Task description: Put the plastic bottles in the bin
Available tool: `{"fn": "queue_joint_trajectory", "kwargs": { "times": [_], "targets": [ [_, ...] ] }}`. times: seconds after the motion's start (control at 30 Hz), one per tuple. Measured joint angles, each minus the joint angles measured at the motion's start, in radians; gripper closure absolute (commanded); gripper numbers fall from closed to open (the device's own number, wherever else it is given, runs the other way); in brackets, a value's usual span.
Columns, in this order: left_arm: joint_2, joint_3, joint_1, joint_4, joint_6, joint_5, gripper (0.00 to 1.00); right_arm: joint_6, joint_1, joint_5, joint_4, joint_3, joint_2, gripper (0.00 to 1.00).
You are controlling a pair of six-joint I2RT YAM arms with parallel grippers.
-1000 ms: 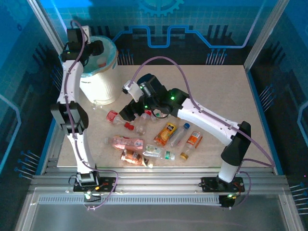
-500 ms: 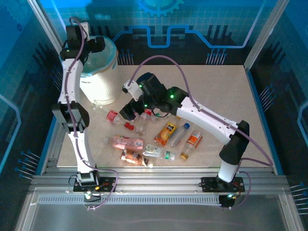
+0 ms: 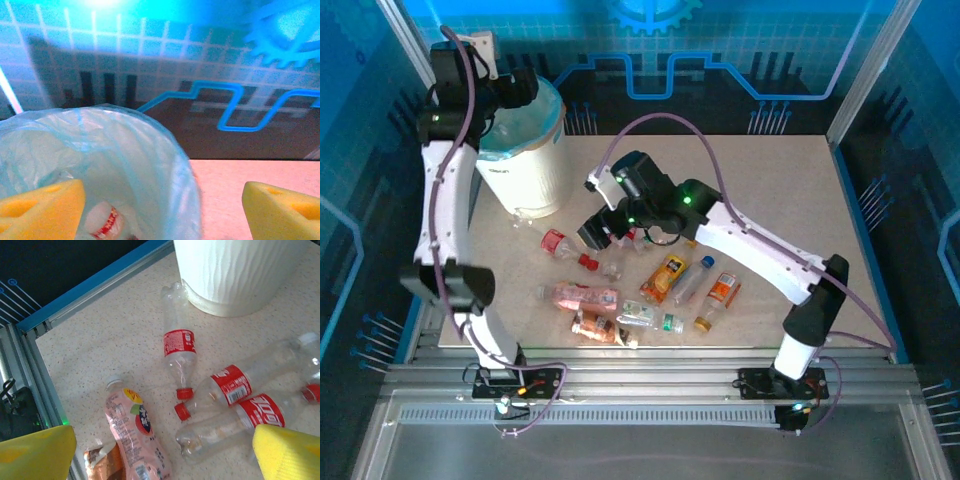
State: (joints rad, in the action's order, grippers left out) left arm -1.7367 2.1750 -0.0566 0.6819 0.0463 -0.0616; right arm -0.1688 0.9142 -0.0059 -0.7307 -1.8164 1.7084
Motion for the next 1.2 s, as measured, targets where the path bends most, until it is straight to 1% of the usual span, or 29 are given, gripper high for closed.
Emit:
{"fn": "queue_joint_trajectory", "kwargs": {
  "times": [0.13,0.23,0.37,0.57,0.77,0.87,0.97,1.07,1.2],
  "targets": [
    [0.185,-0.155,0.084,-0.015,0.000,0.001,0.17,-0.038,-0.012,0.037,-0.034,0.068,-0.088,0.09],
    [0.294,-0.269,0.156,-0.025,-0.001,0.005,0.18,-0.076,-0.037,0.055,-0.051,0.145,-0.156,0.11],
    [0.403,-0.413,0.269,-0.029,-0.001,0.016,0.18,-0.126,-0.076,0.078,-0.073,0.265,-0.240,0.11],
    [0.534,-0.616,0.464,-0.027,-0.002,0.044,0.19,-0.182,-0.093,0.105,-0.114,0.438,-0.365,0.11],
    [0.601,-0.764,0.663,-0.003,0.006,0.066,0.19,-0.235,-0.107,0.138,-0.149,0.635,-0.520,0.13],
    [0.605,-0.832,0.756,0.014,0.027,0.074,0.18,-0.276,-0.111,0.162,-0.171,0.723,-0.590,0.11],
    [0.605,-0.911,0.858,0.023,0.043,0.077,0.18,-0.367,-0.113,0.200,-0.185,0.818,-0.669,0.09],
    [0.604,-0.986,0.949,0.022,0.067,0.077,0.17,-0.473,-0.118,0.237,-0.192,0.927,-0.751,0.10],
    [0.603,-1.064,1.017,0.008,0.110,0.077,0.17,-0.602,-0.121,0.264,-0.193,1.077,-0.837,0.11]
  ]
}}
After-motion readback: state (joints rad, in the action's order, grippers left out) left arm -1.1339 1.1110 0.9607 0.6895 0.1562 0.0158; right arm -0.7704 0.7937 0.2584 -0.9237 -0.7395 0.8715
